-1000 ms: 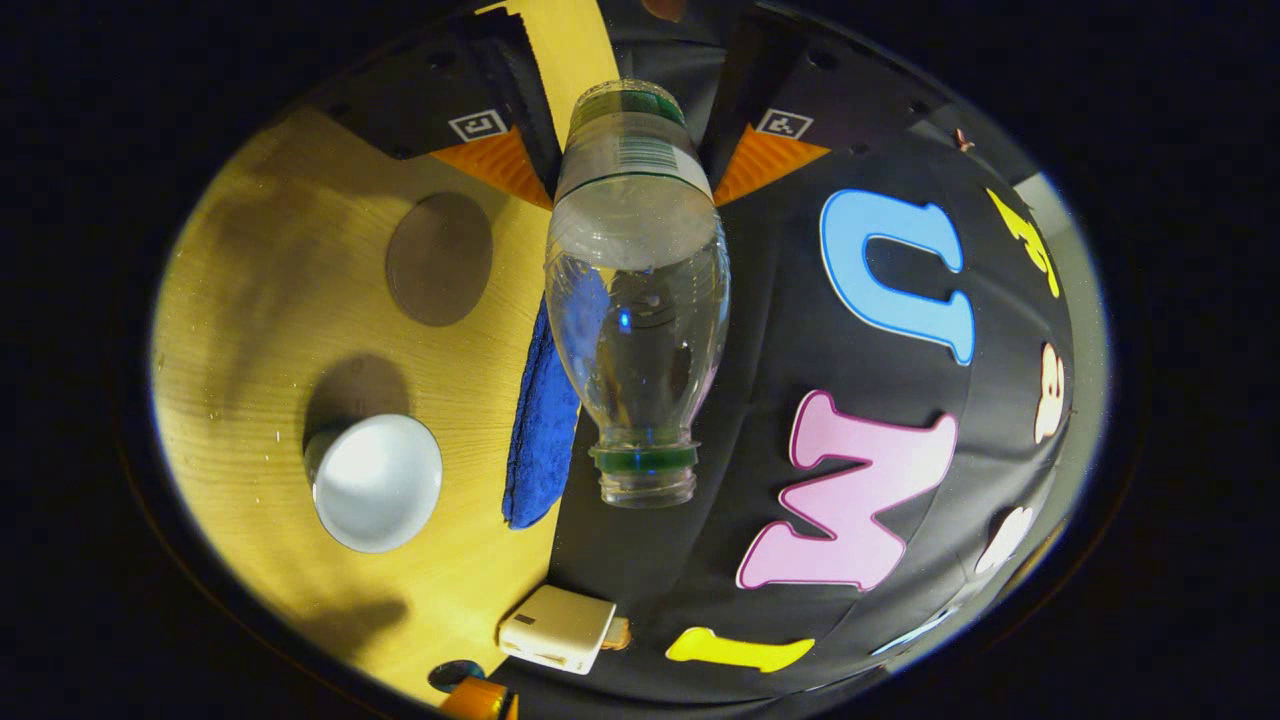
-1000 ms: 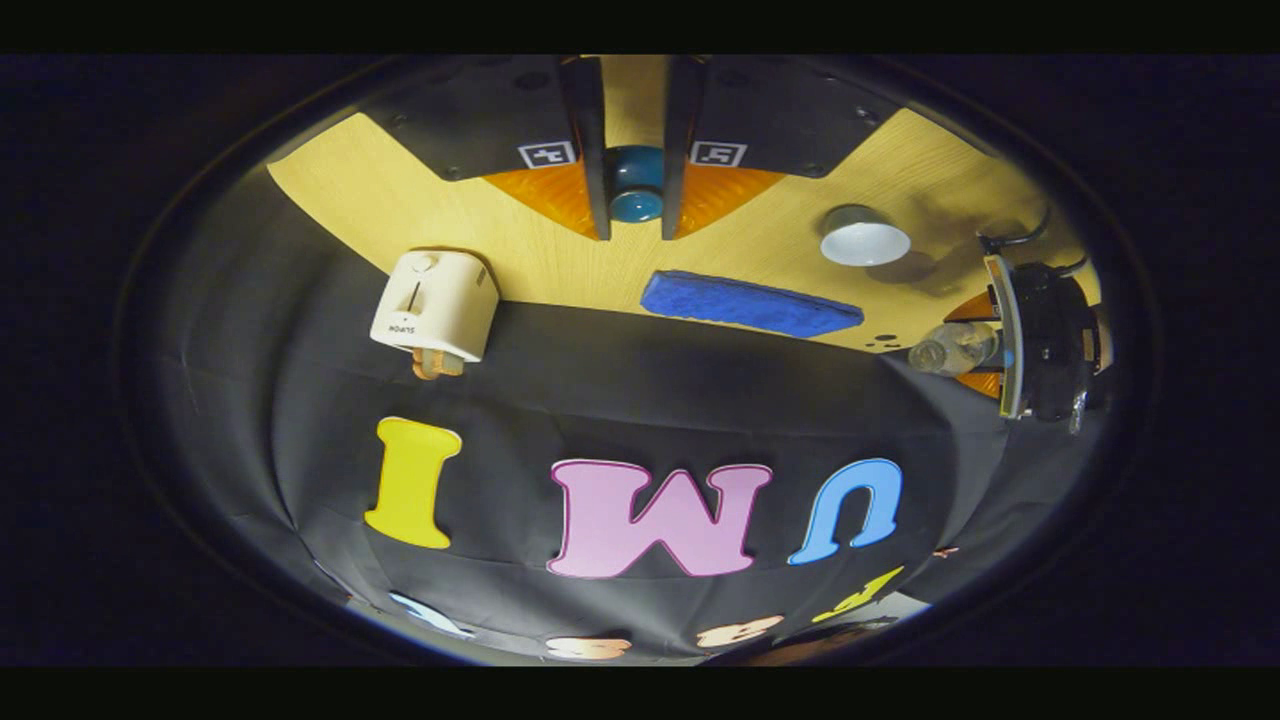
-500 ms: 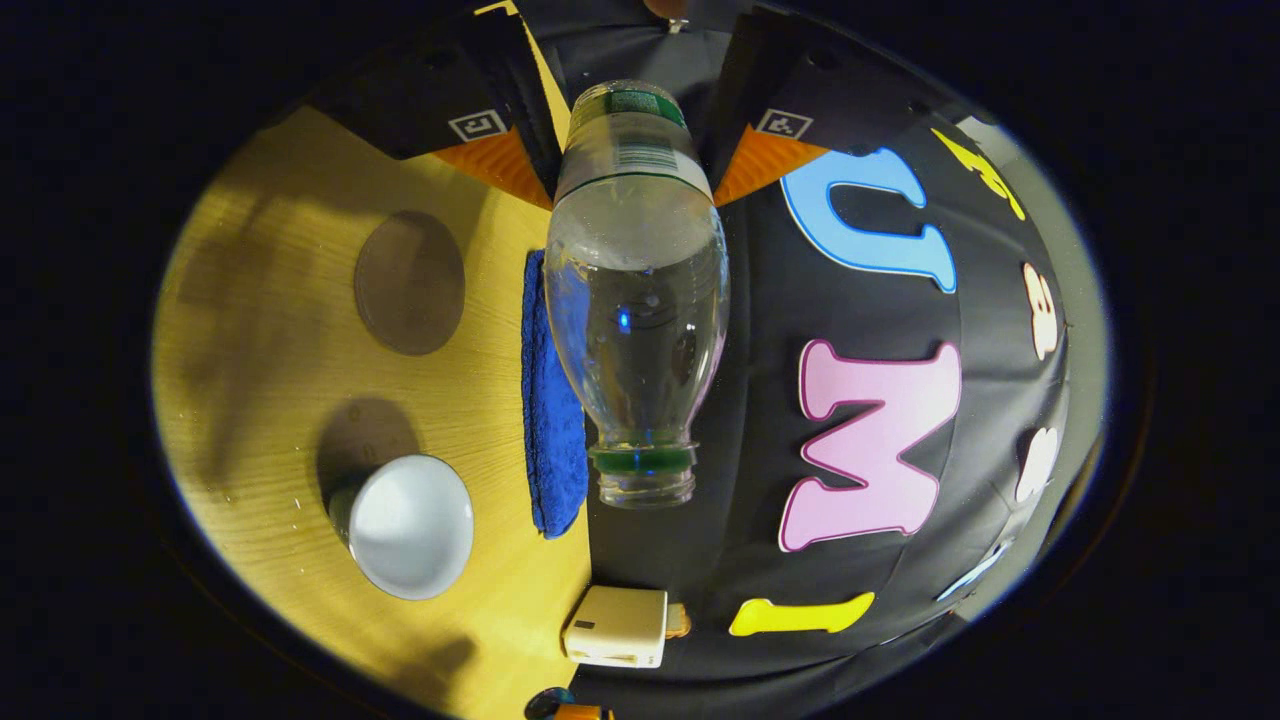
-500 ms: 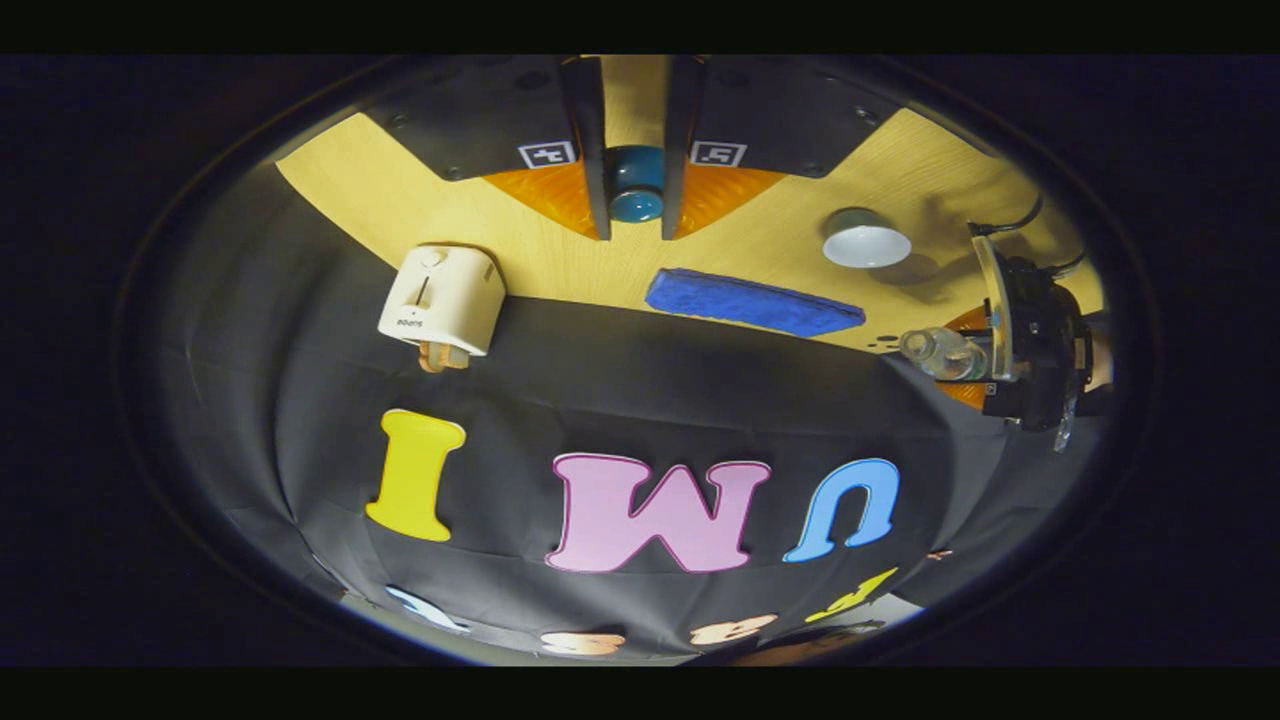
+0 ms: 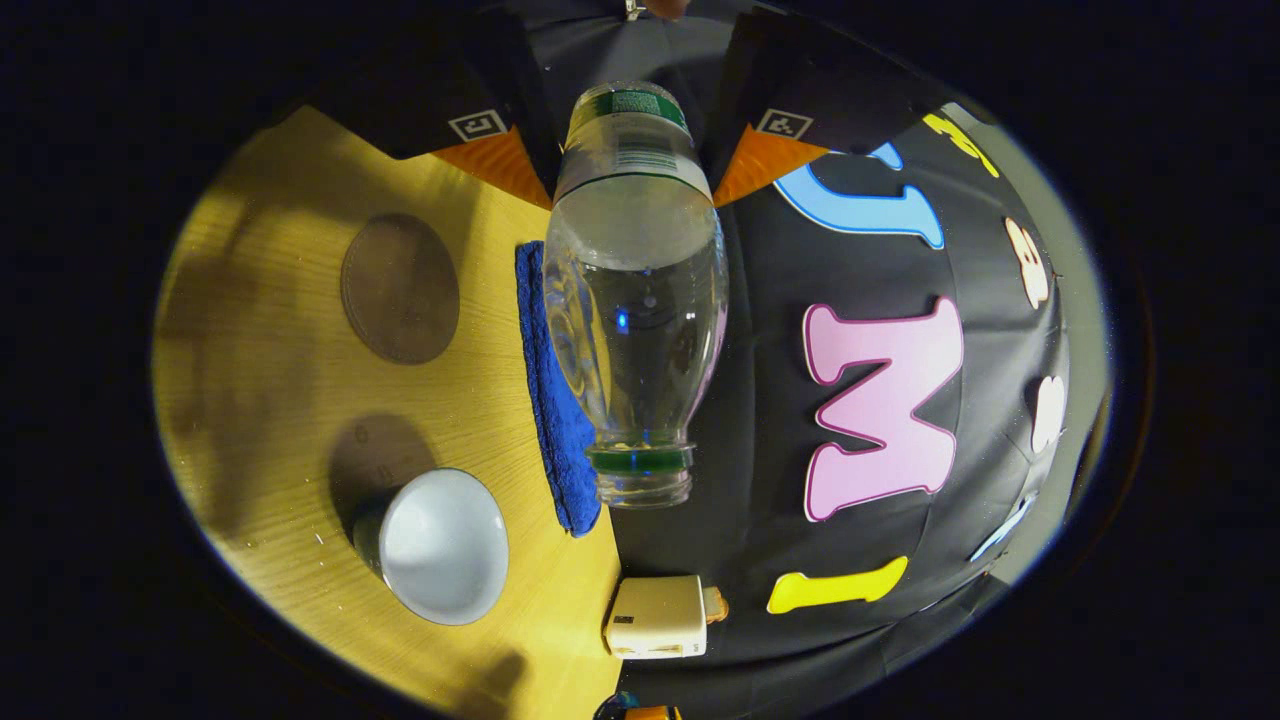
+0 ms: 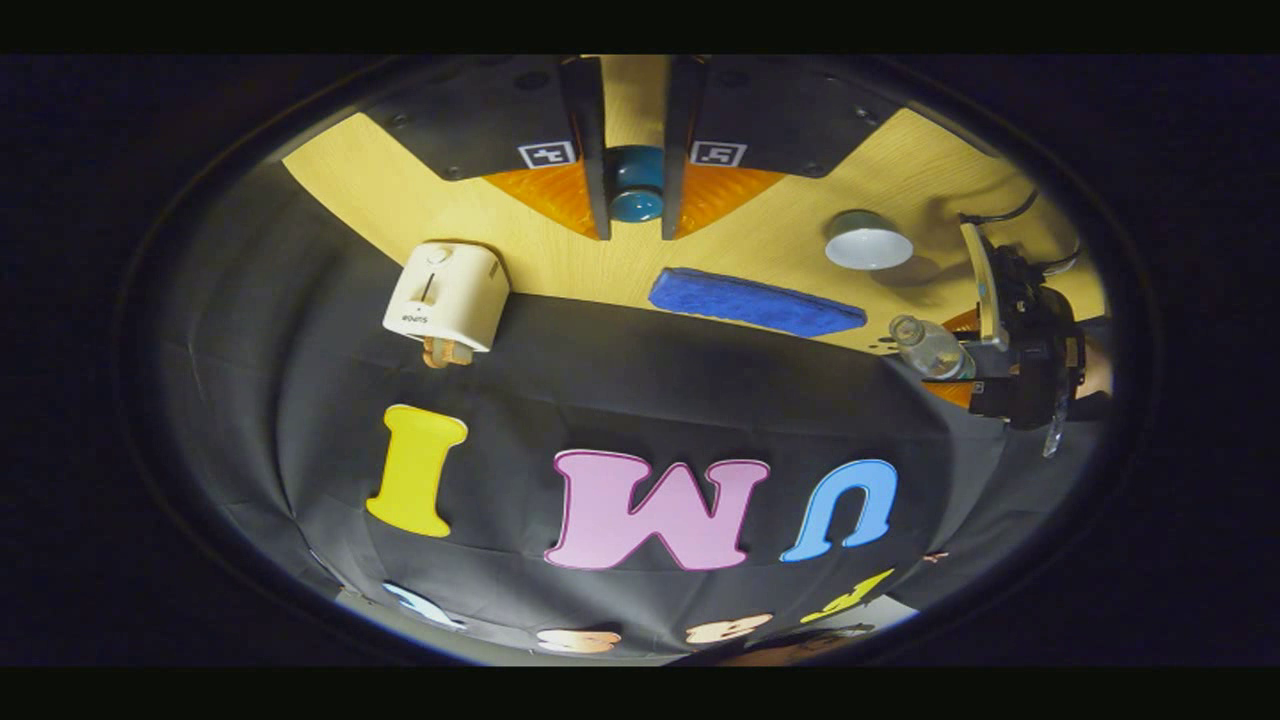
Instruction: Open the teacup lid with one hand, grasp the water bottle and pour water into the teacup with the other hand; after pouring, place the water bottle on the coaster and then close the teacup lid.
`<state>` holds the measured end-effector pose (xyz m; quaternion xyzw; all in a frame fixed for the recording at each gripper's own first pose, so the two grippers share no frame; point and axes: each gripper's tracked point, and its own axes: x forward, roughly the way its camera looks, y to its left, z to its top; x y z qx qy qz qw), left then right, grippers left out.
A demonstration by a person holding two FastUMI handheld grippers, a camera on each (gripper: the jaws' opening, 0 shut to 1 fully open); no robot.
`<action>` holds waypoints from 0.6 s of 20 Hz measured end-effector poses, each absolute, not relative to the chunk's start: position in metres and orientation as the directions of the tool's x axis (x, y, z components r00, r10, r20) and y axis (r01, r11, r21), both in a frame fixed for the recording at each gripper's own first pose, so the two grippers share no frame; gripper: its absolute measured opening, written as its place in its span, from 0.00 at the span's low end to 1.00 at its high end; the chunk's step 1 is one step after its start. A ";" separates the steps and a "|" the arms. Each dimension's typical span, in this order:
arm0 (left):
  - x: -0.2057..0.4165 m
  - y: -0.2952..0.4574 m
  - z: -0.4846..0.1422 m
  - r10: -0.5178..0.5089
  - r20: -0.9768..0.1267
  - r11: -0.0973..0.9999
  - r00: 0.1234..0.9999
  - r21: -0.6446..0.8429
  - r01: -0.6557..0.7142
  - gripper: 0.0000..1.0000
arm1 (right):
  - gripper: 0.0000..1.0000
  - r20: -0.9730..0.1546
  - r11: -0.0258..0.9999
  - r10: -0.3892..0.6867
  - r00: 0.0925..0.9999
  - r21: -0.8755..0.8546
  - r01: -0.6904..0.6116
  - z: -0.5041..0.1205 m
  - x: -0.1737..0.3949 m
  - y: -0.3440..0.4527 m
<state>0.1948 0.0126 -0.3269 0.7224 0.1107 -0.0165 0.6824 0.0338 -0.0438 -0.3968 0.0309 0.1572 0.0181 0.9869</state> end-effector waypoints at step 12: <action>0.205 0.006 -0.319 0.088 -0.130 -0.143 0.988 0.980 0.141 0.75 | 0.31 -0.303 0.998 0.042 0.952 0.053 -0.027 -0.394 0.033 -0.046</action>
